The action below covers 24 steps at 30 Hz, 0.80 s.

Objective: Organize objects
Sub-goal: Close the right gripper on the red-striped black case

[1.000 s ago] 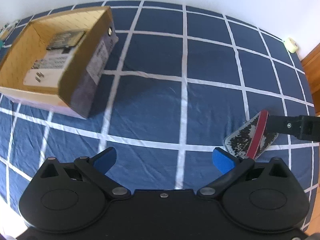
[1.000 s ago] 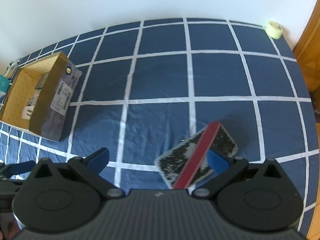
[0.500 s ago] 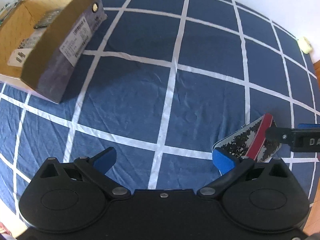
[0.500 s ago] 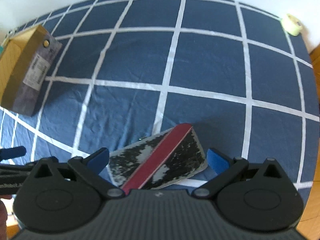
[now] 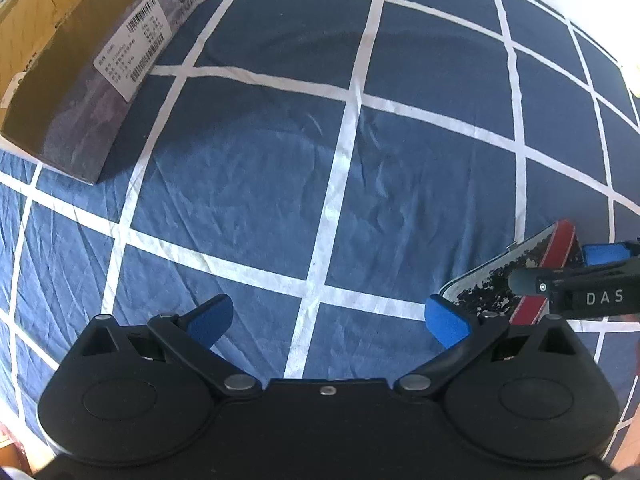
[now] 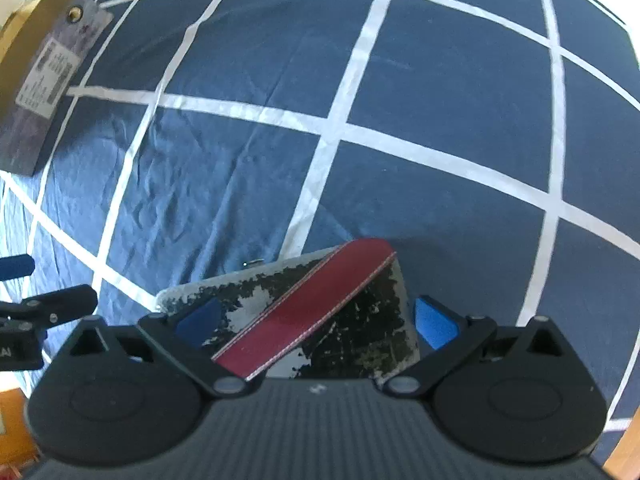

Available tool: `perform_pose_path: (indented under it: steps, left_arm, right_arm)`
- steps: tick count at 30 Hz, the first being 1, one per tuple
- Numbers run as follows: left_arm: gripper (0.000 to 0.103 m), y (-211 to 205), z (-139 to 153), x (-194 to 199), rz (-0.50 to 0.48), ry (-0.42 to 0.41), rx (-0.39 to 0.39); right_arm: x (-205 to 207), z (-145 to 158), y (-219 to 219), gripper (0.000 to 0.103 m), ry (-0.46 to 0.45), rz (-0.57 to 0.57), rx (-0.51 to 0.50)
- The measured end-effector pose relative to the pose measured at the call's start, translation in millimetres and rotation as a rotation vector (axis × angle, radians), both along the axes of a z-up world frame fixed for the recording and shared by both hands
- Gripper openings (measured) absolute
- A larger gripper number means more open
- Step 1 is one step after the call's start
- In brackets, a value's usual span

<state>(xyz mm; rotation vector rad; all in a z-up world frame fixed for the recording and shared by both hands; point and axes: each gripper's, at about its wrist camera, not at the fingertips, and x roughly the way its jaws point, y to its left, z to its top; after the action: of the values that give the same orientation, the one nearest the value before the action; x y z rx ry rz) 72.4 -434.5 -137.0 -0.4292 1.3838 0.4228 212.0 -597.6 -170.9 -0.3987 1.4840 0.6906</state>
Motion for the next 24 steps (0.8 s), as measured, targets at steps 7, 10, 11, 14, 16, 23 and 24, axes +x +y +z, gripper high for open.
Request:
perform_pose_path:
  steps: [7, 10, 11, 14, 16, 23, 24]
  left_arm:
    - [0.103, -4, -5, -4, -0.002, 0.004, -0.013]
    - [0.103, -6, -6, -5, -0.008, 0.006, -0.019]
    - [0.103, -7, -7, -6, -0.011, 0.006, -0.021]
    - [0.103, -10, -7, -8, -0.027, 0.007, -0.027]
    - [0.103, -11, -8, -10, -0.036, 0.009, -0.034]
    - [0.103, -25, -15, -9, -0.114, 0.015, -0.051]
    - [0.103, -27, -15, -8, -0.123, 0.014, -0.054]
  right_arm:
    - [4, -6, 1, 0.101, 0.011, 0.016, 0.007]
    - [1, -5, -1, 0.101, 0.0, 0.009, 0.012]
    - [1, -5, -2, 0.101, -0.001, -0.003, 0.011]
    - [-1, -6, -4, 0.101, 0.004, -0.049, 0.003]
    - [-2, -7, -8, 0.1, 0.012, -0.1, -0.003]
    - [-18, -8, -25, 0.1, 0.041, -0.295, -0.01]
    - [-22, -8, -26, 0.1, 0.044, -0.316, -0.009]
